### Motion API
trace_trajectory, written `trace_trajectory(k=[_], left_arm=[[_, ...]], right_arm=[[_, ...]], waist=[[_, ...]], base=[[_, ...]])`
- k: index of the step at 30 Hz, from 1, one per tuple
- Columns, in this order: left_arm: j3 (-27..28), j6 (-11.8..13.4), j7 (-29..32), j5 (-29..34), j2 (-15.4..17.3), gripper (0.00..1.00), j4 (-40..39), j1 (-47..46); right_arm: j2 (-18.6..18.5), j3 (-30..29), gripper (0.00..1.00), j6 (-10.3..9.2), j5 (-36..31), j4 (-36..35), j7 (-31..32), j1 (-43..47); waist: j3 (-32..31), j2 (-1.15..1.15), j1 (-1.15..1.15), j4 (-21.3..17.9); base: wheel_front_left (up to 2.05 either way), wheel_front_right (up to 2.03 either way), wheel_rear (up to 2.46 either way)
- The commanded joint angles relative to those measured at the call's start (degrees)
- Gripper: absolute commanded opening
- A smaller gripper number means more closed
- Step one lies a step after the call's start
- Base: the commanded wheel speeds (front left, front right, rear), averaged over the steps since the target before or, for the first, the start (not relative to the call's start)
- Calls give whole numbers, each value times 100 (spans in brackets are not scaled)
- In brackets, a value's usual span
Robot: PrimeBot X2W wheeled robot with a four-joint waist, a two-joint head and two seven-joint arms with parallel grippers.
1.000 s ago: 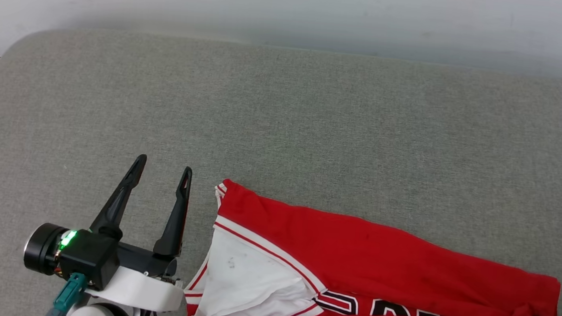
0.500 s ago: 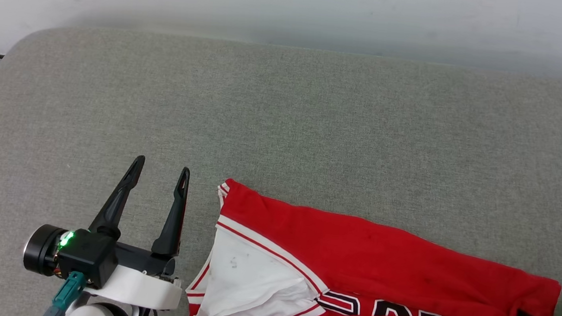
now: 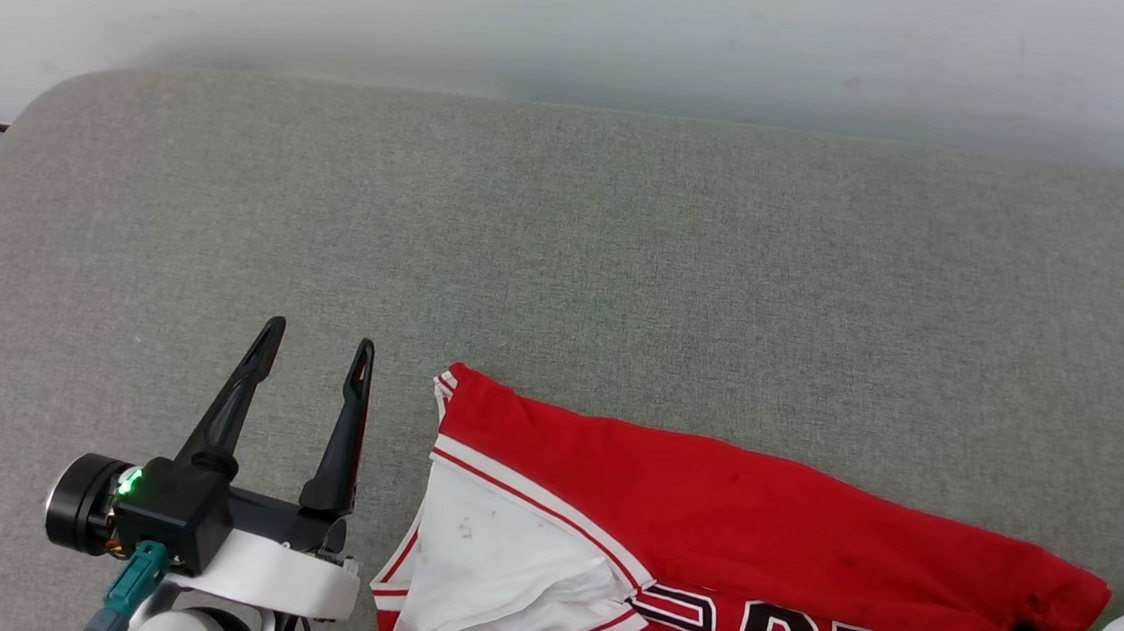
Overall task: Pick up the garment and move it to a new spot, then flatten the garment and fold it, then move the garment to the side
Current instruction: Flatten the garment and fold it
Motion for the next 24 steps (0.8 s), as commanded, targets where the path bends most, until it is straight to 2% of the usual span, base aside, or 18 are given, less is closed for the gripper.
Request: trace_trajectory(k=[1,11,15,20,24], left_arm=[[24,-8,-12,35,-18,100,10,71],[37,-14,-12,-9,-1,100,40,115],[25,-14,-12,-36,16,100,57,121],[17,-15,-12,-57,16,100,70,119],[35,-15,-12,-61,-24,100,54,174]], right_arm=[[52,70,0,-10,28,174,-59,55],[-562,-277,0,-18,-93,361,-669,-64],[-827,-458,0,-11,-337,483,-867,-167],[-998,-598,0,-10,-591,634,-1013,-269],[-942,-512,0,-8,-581,499,-983,-254]], waist=[[-15,0,0,-1],[-108,0,0,-35],[-129,0,0,-60],[-166,0,0,-74],[-258,0,0,-84]], base=[[0,0,0],[0,0,0],[0,0,0],[0,0,0],[0,0,0]])
